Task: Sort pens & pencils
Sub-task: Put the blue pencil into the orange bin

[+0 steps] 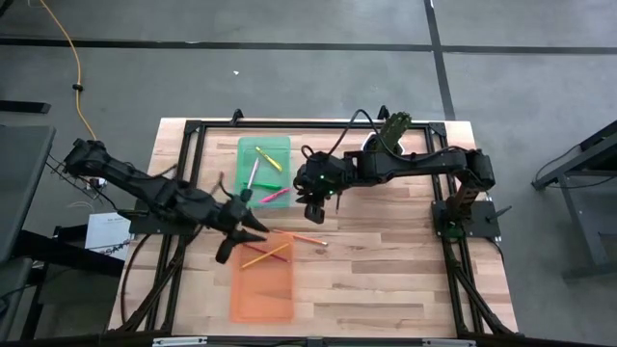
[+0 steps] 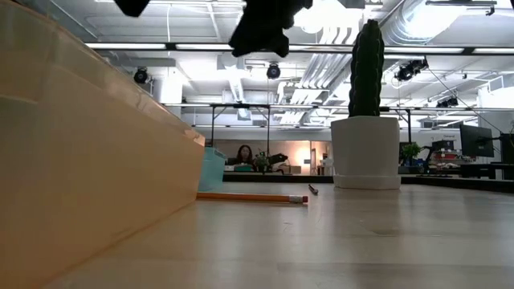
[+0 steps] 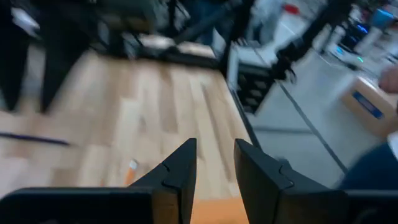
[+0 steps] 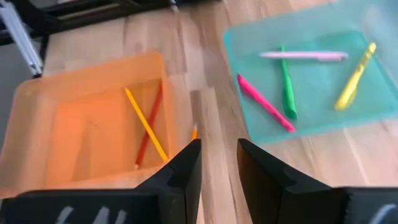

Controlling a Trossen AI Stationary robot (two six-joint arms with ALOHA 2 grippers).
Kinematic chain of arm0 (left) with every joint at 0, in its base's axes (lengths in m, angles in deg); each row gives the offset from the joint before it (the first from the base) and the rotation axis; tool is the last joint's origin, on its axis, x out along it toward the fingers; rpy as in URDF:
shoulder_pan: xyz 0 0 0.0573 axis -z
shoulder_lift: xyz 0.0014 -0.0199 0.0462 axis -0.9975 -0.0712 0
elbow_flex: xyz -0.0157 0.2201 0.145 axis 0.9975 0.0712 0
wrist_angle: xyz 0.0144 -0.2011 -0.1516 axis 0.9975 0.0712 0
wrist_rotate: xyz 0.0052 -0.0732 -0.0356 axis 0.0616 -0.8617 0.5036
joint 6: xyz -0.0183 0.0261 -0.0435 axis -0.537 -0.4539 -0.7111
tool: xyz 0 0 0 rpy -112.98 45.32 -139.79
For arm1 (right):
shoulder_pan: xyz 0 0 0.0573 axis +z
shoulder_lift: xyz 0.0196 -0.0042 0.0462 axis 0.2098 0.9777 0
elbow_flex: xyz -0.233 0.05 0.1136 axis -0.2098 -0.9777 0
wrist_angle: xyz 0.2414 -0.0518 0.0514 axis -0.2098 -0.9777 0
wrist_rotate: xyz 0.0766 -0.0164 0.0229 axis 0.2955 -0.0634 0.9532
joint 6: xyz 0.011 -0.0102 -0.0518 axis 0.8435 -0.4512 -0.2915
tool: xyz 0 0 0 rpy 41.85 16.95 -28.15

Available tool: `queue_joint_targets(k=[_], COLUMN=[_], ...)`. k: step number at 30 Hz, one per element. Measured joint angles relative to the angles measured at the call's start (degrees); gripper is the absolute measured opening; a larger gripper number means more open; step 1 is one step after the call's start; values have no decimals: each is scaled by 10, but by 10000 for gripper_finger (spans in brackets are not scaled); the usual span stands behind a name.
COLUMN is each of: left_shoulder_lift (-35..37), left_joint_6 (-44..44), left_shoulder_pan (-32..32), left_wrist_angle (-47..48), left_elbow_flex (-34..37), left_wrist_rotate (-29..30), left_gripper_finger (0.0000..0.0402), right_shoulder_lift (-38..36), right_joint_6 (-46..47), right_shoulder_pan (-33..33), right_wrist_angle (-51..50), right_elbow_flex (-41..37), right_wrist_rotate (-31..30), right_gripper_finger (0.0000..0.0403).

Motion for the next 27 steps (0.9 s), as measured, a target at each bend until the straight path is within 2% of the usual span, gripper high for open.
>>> queue_joint_targets(k=[3, 7, 14, 23, 27], left_shoulder_lift=[36, 80, 126, 143, 149], left_joint_6=[18, 36, 38, 41, 42], left_shoulder_pan=[0, 0, 0, 0, 0], left_wrist_angle=[0, 8, 91, 133, 147], left_elbow_flex=[0, 0, 0, 0, 0], left_wrist_rotate=[56, 126, 183, 193, 192], left_gripper_finger=[97, 97, 97, 97, 97], right_shoulder_lift=[0, 0, 10, 81, 97], right_joint_6=[26, 107, 186, 311, 359], right_shoulder_pan=[-13, -30, -34, -21, -25], right_wrist_angle=[-22, -47, -60, -82, -104], right_elbow_flex=[0, -1, -1, -1, -1], right_wrist_rotate=[-2, -18, -32, -19, -50], right_gripper_finger=[94, 94, 94, 94, 94])
